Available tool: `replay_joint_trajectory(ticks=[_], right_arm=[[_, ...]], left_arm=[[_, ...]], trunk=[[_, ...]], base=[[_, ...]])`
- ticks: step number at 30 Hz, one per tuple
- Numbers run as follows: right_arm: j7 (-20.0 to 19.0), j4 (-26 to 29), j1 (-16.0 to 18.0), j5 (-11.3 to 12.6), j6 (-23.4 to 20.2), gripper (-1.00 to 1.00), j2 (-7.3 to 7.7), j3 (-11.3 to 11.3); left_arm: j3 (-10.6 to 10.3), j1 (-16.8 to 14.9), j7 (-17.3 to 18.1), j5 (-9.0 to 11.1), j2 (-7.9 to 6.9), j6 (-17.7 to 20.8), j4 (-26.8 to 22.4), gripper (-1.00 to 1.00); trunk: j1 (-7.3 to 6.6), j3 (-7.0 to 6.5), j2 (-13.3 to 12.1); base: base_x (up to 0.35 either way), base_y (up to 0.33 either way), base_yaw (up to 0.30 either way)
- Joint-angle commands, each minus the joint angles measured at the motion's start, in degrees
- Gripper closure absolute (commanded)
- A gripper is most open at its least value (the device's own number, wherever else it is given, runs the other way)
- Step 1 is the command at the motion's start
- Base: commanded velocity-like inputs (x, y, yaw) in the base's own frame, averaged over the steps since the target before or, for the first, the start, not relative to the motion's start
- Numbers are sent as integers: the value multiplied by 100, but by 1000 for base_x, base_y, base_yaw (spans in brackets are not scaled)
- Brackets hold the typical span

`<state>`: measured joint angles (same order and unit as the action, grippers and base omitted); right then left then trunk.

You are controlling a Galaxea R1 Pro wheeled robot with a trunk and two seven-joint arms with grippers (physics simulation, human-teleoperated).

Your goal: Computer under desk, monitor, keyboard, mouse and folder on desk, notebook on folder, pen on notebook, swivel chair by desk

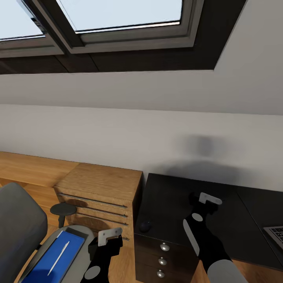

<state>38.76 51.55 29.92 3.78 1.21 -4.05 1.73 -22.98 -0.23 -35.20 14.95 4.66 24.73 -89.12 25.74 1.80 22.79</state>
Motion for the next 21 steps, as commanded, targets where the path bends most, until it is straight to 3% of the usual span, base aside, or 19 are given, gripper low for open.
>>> replay_joint_trajectory(ticks=[1,8,21], right_arm=[[33,3,5,41,12,-100,1,17],[36,4,5,44,11,-100,0,13],[16,1,5,69,5,-100,6,-5]], left_arm=[[-5,-3,-40,43,0,15,-9,-100],[-5,-3,-40,43,0,15,-9,-100],[-5,-3,-40,43,0,15,-9,-100]], trunk=[[4,12,13],[4,12,13],[4,32,13]], base=[[0,0,0],[0,0,-60],[0,0,-233]])
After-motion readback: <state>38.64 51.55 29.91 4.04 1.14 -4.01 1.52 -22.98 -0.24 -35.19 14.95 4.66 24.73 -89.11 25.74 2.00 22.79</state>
